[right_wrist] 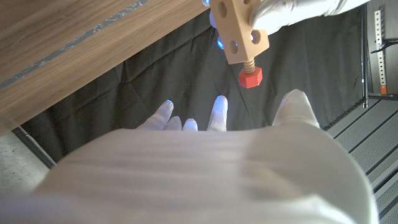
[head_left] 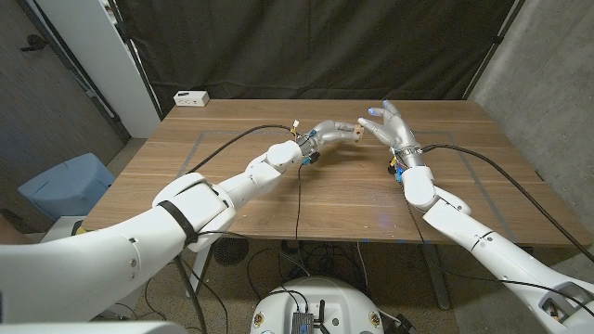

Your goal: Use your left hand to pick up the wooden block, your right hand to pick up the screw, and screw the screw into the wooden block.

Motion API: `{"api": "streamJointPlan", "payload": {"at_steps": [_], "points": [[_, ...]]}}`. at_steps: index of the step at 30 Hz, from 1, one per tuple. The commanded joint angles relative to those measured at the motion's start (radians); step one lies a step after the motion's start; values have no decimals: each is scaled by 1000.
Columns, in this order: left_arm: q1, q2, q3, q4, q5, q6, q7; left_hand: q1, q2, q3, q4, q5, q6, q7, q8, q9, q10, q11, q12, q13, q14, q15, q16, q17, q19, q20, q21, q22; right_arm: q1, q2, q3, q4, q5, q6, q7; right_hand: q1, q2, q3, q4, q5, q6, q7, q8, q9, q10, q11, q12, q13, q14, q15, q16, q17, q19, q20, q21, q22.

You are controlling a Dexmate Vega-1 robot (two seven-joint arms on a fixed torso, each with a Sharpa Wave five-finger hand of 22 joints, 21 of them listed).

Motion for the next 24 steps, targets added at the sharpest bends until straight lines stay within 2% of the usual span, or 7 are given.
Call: {"api": "streamJointPlan", "payload": {"at_steps": [1, 12, 24], "points": [[-25, -15, 1, 53, -2, -27, -13, -9, 0, 4, 7, 6, 5, -2, 4, 5, -5, -4, 1, 4, 2, 5, 6, 2, 0, 8, 2, 6, 7, -63, 14, -65, 16, -47, 108, 3, 9, 4, -5, 3, -16, 11, -9, 3, -20, 9, 0, 4, -19, 5, -4, -1, -3, 1, 1, 3], [-30, 1, 7, 49, 4, -39, -26, -9, 0, 3, 7, 5, 6, -6, 5, 5, -5, -4, 0, 4, -2, 4, 4, 2, -4, 7, 1, 6, 29, -140, 20, -134, 11, -101, 220, 21, 31, 21, -14, -1, -37, 26, -22, 4, -38, 25, 1, 4, -34, 12, -5, -3, -3, -3, 4, 3], [-12, 30, 5, 1, 8, -27, -34, -9, 0, 3, 7, 5, 6, -5, 5, 5, -5, -4, 1, 4, 0, 4, 5, 2, -5, 7, 1, 6, 56, -242, 32, -226, 16, -187, 371, 42, 42, 37, -28, 8, -27, 21, -23, 4, -41, 35, 6, 3, -29, 14, 0, -5, 1, -1, 6, 3]]}}
